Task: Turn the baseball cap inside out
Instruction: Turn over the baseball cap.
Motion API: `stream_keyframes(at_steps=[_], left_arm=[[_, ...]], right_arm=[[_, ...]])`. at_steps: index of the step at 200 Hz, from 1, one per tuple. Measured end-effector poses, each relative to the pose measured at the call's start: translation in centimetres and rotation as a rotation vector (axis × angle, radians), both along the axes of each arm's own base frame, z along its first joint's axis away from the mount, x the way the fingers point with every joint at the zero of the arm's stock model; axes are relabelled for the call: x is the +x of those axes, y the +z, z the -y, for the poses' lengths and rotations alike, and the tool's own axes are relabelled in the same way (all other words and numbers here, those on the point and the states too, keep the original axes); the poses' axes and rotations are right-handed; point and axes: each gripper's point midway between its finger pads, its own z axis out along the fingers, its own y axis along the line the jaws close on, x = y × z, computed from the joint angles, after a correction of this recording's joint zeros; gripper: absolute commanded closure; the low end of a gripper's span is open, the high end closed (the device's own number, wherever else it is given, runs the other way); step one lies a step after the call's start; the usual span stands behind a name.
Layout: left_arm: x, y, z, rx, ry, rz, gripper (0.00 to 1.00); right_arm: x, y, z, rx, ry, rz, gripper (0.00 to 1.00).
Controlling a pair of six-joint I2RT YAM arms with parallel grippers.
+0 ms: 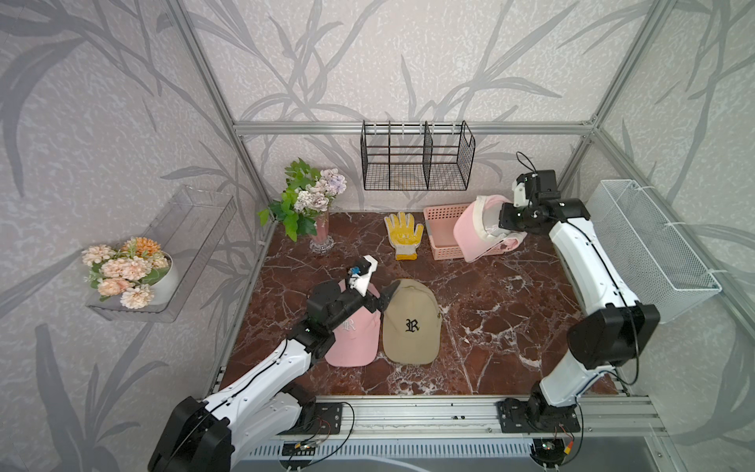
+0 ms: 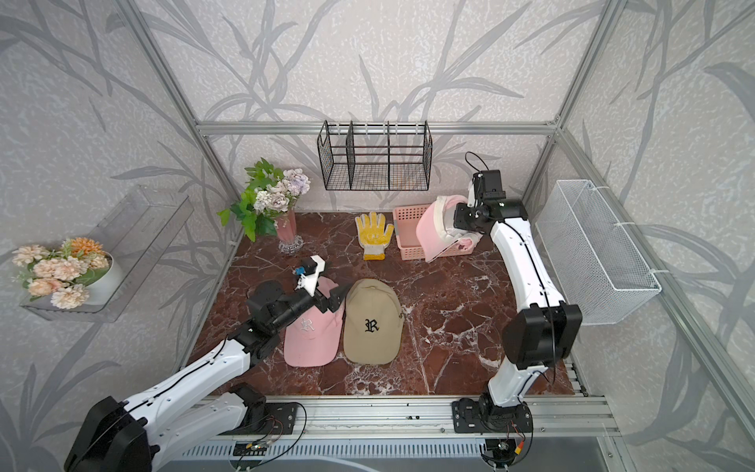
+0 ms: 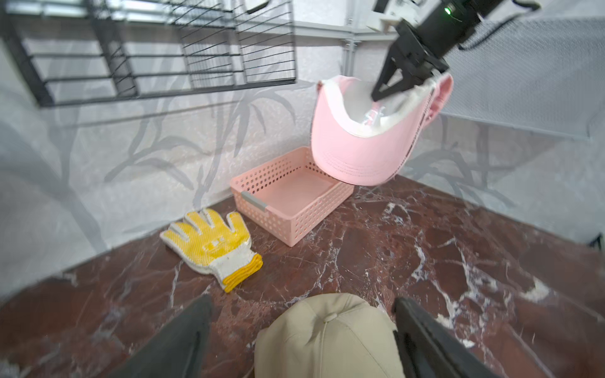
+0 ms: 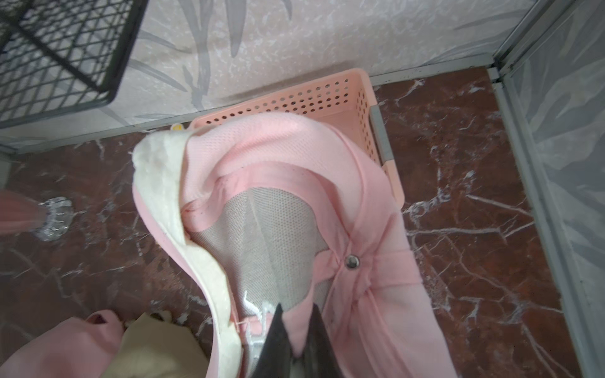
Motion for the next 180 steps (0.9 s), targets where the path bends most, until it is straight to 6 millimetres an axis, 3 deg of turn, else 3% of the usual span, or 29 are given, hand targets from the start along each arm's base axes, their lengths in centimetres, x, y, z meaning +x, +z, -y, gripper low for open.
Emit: stream_keyframes(at_steps=[27,59,104,134,180], left_arm=[[-3.5,-0.5,4.3,0.153,-0.177,0.198,0.07],[-5.1,-0.6,6.8,0.261,-0.228,0.390,0.07],[-5.6,-2.7,9.0,0.416,-0.235,0.538,0.08],[-4.8,-4.3,9.6,0.493,-0.191,0.569,0.13],[-3.2,-3.3,9.4,0.490,-0.077,0.621,0.30]], right_arm=[[-4.5,-0.9,-2.2,0.157,0.054,-0.062,1.00],[-8.0,-3.6,-4.7,0.305,0.096,-0.185,1.00],[-9.7,-4.8,-7.5,0.392,0.151,-0.268,1.00],[-10.5,-4.9,-9.0,0.420,0.182,-0.293,1.00],[-11.6,-5.1,-11.2,0.435,0.231,-0.320,1.00]])
